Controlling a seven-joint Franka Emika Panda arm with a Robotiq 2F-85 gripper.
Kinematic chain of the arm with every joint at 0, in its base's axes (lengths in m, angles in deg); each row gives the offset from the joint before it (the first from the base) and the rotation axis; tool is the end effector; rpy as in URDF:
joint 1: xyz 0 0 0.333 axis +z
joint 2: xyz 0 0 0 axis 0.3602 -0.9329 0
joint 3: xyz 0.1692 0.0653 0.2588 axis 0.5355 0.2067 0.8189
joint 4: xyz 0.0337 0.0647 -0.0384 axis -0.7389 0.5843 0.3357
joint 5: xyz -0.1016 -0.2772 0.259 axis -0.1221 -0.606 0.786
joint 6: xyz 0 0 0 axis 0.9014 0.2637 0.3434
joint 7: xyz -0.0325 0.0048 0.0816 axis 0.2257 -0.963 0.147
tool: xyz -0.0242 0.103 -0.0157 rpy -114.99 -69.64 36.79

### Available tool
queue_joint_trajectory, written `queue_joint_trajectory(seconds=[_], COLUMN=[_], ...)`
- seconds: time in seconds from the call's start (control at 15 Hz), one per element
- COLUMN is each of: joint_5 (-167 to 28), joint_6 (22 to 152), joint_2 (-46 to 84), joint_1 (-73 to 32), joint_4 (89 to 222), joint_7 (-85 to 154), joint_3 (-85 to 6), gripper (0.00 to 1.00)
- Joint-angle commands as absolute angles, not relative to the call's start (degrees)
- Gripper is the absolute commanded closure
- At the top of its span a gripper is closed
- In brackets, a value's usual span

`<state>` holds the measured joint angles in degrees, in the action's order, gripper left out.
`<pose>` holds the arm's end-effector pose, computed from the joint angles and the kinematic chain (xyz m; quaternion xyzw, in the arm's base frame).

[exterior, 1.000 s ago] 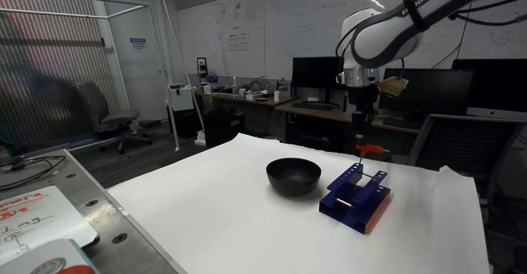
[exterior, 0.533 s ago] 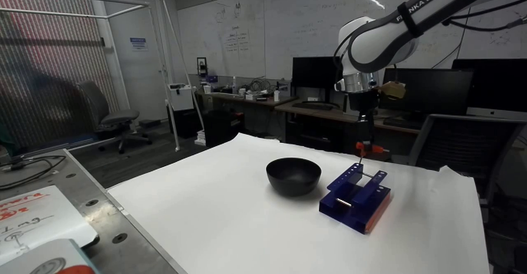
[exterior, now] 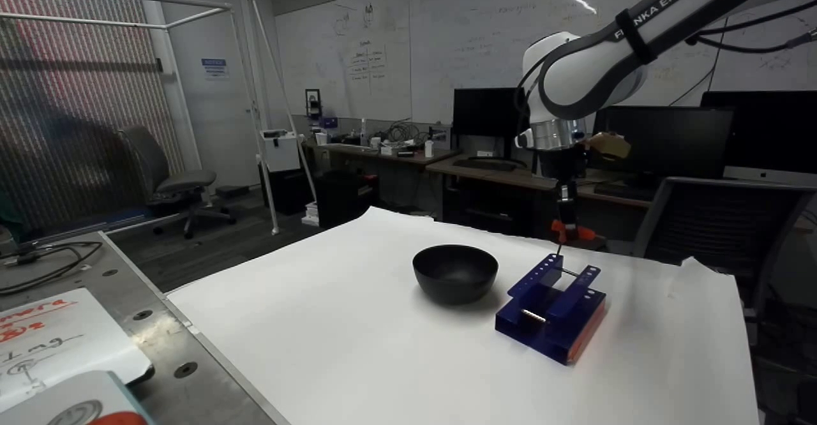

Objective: Pick up the orange object tool and put it in the bowl

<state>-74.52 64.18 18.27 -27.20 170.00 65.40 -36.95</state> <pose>0.5942 -0.0841 0.3455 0.9729 0.1977 -0.1159 0.0315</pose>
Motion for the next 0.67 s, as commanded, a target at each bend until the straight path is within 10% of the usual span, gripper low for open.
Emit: queue_joint_trajectory(seconds=[0.0,0.6], joint_5=[-74.1,-71.0], joint_6=[64.3,61.4], joint_2=[21.1,29.6], joint_1=[-27.1,-24.5], joint_4=[171.5,168.5], joint_7=[65.6,54.5], joint_3=[-36.7,-36.7], gripper=[0.88,0.89])
